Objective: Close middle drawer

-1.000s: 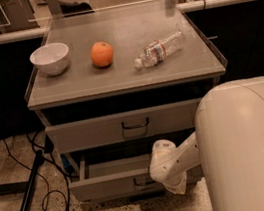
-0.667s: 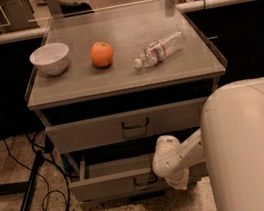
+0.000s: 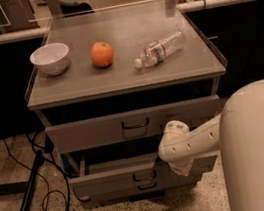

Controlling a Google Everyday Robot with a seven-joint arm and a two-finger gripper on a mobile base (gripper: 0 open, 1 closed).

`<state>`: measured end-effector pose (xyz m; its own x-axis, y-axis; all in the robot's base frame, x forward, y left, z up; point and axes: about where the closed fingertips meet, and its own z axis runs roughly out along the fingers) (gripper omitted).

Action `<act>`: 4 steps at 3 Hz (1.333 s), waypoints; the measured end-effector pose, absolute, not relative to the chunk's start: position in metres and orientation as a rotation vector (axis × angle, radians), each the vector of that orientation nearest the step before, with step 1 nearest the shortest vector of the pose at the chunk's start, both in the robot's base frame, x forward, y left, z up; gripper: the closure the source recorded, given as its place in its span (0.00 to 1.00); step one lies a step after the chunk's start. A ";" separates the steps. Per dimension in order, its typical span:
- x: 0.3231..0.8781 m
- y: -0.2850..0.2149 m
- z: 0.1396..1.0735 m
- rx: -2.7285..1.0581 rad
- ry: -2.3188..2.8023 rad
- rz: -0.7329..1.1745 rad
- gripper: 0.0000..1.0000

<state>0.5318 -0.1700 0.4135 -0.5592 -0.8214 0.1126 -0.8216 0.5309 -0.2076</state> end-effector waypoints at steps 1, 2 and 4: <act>0.532 -0.170 0.413 1.474 -2.748 0.373 1.00; 0.530 -0.177 0.401 1.444 -2.735 0.405 1.00; 0.559 -0.186 0.393 1.404 -2.763 0.523 1.00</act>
Offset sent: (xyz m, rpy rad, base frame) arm -0.0025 -0.0188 -0.0338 -0.0825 0.0134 -0.0456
